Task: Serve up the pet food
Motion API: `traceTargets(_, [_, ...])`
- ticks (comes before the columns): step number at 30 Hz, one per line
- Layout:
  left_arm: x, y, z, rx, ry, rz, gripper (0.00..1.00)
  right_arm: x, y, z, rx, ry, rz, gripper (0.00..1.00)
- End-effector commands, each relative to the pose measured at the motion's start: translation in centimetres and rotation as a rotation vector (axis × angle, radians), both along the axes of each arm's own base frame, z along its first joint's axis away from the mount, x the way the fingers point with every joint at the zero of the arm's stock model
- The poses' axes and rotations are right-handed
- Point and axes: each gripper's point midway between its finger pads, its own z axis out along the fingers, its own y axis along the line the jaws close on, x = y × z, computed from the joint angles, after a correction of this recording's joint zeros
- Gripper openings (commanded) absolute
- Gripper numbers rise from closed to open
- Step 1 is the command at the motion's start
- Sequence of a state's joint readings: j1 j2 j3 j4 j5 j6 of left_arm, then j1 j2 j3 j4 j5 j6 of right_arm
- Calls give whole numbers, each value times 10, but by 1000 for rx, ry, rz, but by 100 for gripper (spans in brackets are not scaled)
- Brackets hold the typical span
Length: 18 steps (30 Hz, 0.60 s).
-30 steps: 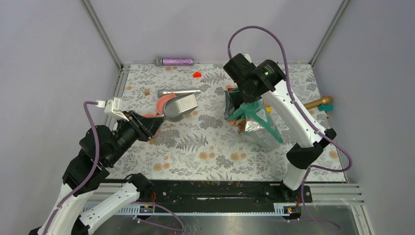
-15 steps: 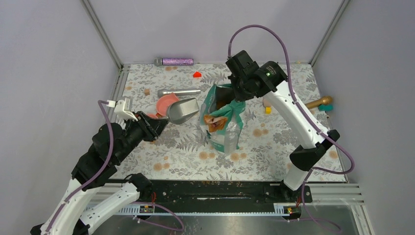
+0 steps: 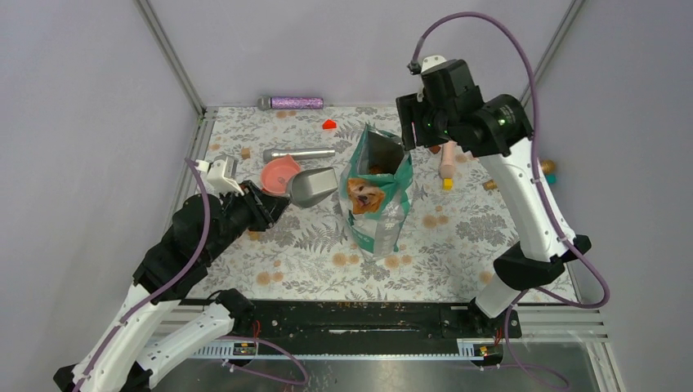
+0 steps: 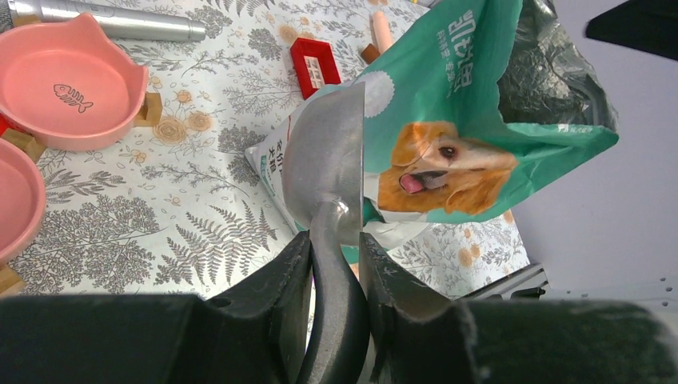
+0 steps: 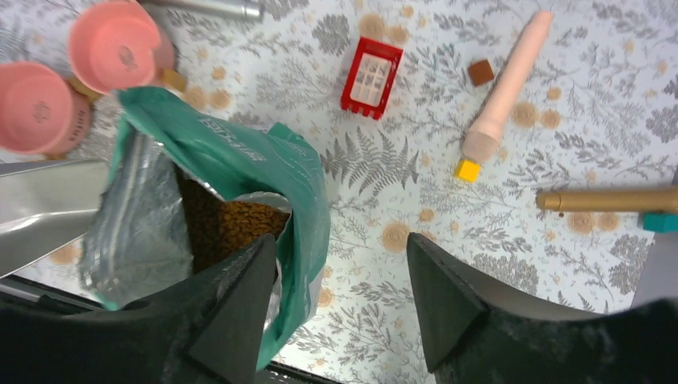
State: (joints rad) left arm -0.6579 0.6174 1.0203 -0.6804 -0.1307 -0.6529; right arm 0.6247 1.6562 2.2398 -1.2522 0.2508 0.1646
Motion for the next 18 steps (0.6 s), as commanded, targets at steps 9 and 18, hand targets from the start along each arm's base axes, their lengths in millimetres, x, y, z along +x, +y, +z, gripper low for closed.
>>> traceTargets(9, [6,-5,28,-68,-94,-21,0,-13,13,22,8,-19,92,84])
traceTargets(18, [8,-5,26,-69,-87,-19,0,-8,8,15,-283,-121,-8,97])
